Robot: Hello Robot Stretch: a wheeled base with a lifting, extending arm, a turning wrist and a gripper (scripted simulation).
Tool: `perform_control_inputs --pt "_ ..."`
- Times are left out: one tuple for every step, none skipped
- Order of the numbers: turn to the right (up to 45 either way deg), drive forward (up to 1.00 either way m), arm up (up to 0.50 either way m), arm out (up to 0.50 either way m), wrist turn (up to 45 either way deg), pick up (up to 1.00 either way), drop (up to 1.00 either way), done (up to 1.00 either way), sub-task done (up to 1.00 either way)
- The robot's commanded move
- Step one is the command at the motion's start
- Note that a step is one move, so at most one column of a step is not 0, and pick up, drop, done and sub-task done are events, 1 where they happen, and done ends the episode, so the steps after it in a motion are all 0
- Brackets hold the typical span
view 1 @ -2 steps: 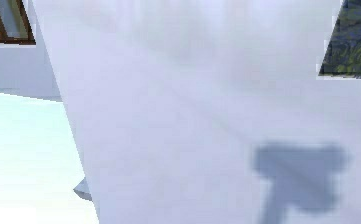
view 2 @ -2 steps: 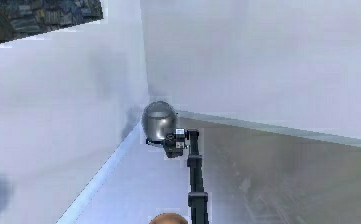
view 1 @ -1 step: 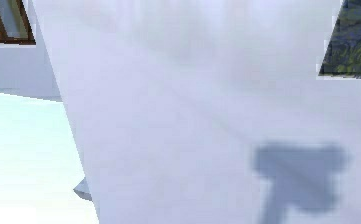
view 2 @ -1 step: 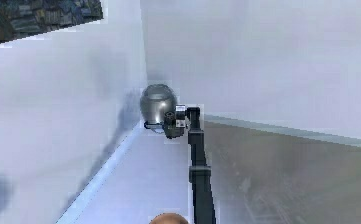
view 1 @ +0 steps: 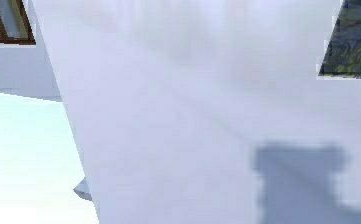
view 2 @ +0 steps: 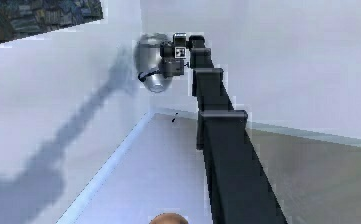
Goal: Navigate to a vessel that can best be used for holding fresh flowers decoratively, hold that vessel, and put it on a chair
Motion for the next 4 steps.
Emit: perform_control_inputs --pt "0.0 0.0 0.0 0.0 -45.0 0.0 0.0 0.0 0.0" --pt "0.0 0.0 0.0 0.0 -45.0 0.0 0.0 0.0 0.0" --pt "0.0 0.0 0.0 0.0 -18.0 0.0 0.0 0.0 0.0" --pt "0.0 0.0 0.0 -0.48 0.0 0.0 0.0 0.0 0.0"
